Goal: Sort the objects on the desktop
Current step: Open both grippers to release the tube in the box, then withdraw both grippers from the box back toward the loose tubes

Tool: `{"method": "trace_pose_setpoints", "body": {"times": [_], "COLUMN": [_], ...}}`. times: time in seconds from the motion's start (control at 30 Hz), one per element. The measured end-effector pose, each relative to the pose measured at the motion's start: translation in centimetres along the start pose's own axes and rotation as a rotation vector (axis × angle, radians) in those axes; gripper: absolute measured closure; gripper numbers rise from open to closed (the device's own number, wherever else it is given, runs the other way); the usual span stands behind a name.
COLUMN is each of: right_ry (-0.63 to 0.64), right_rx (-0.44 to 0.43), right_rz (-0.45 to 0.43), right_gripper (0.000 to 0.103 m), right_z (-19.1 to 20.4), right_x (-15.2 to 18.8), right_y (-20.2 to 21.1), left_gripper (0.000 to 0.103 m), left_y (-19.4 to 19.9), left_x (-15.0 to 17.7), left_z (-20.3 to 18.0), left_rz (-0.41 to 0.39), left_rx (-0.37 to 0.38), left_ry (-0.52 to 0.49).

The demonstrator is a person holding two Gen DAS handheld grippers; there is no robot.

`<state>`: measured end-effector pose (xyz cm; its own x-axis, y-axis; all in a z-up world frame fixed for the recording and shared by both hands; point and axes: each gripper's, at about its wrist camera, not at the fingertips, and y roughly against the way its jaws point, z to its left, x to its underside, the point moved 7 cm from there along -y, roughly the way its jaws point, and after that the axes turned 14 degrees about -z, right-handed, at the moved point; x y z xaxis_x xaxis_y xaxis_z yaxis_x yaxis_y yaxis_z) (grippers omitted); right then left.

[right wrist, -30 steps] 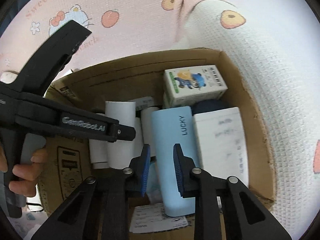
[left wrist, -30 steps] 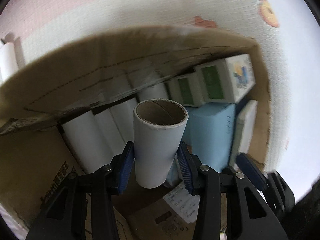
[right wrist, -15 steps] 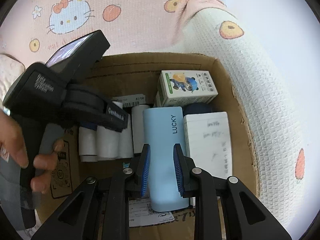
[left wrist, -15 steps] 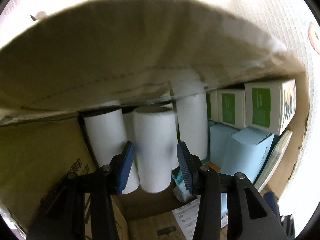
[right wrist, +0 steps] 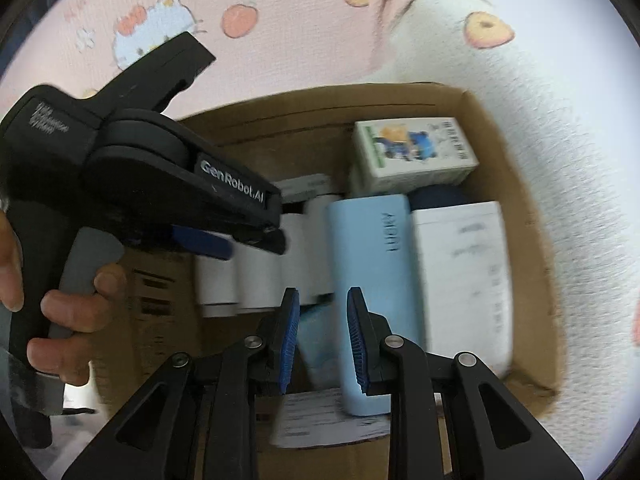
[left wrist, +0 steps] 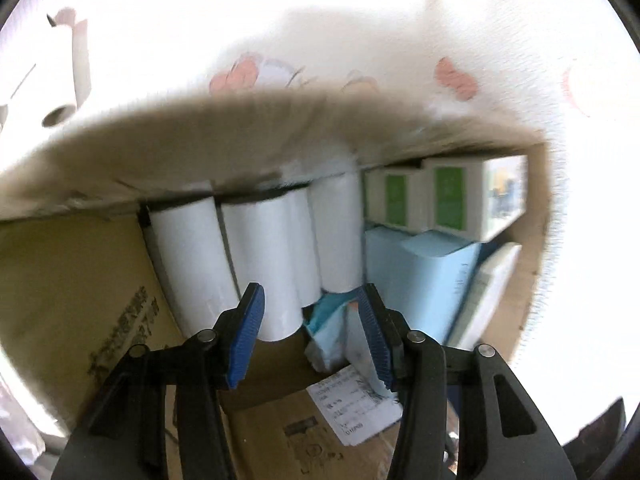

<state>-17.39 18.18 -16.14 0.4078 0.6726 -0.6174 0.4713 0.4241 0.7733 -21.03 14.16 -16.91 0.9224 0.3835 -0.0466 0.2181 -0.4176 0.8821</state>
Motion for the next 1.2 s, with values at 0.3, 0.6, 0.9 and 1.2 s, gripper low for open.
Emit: {"method": "trace_pose_setpoints", "body": {"times": [0.3, 0.6, 0.9, 1.2], "right_ry": [0.017, 0.038, -0.021, -0.088], "right_rx": [-0.102, -0.126, -0.118, -0.125], "right_rz": [0.103, 0.165, 0.219, 0.283], "right_gripper": [0.082, 0.082, 0.081, 0.079], "right_z": [2.9, 5.0, 4.6, 3.8], "right_x": [1.4, 1.3, 0.5, 1.0], "right_y": [-2.4, -5.0, -8.1, -10.7], "left_gripper": [0.091, 0.091, 0.084, 0.065], "left_y": [3.9, 5.2, 8.3, 11.1], "left_x": [-3.0, -2.1, -4.4, -4.9], "left_z": [-0.7, 1.2, 2.4, 3.1], "left_rz": [-0.093, -0.199, -0.296, -0.386], "left_rx": [0.139, 0.135, 0.192, 0.192], "left_ry": [-0.18, -0.389, -0.422, -0.537]}}
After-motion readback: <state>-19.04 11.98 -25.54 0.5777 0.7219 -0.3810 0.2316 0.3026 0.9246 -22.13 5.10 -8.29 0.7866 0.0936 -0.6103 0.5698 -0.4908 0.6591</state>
